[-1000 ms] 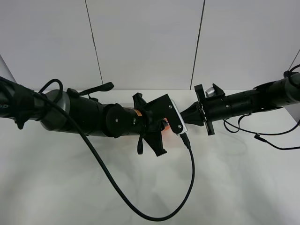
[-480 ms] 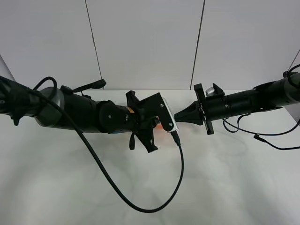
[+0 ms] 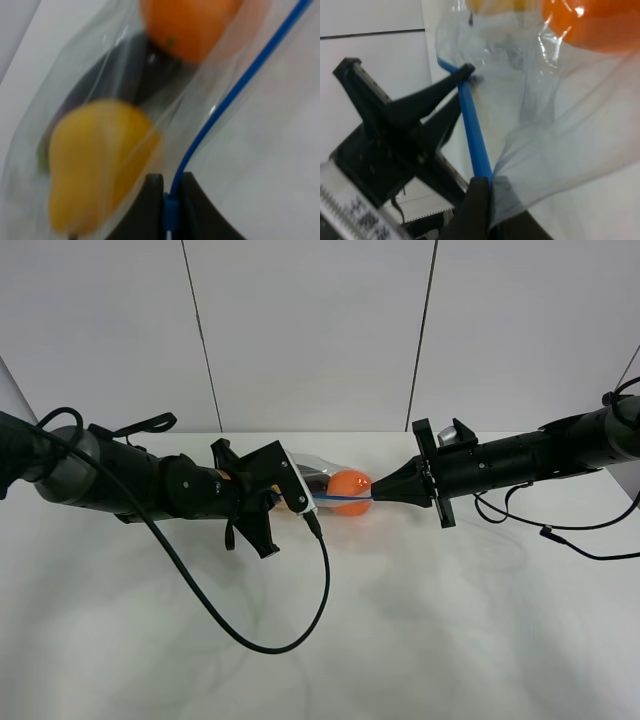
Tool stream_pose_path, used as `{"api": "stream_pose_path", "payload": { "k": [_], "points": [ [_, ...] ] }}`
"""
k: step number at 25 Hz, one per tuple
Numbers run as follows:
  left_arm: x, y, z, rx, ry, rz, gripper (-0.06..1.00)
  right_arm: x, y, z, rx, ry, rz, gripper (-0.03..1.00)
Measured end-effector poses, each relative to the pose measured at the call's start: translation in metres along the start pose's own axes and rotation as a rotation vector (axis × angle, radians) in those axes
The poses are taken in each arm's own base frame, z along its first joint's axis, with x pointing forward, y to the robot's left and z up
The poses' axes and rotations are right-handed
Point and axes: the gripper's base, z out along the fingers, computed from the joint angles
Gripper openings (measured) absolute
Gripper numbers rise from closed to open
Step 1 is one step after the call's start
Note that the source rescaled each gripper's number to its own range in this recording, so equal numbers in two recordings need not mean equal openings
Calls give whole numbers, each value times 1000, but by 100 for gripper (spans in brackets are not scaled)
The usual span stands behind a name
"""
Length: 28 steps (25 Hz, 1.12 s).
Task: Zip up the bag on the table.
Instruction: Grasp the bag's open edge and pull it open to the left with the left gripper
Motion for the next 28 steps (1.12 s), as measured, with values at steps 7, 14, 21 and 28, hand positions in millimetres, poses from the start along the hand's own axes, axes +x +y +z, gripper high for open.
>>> {"api": "stream_pose_path", "payload": {
  "k": [7,14,21,28],
  "points": [
    [23,22,2,-52,47,1,0,0,1,0,-6,-2,4,0],
    [43,42,1,-98,89,-19,0,0,1,0,-11,-4,4,0],
    [59,56,0,-138,121,-36,0,-1,3,1,-16,-4,4,0],
    [71,70,-2,-202,137,-54,0,0,3,1,-17,1,3,0]
  ]
}}
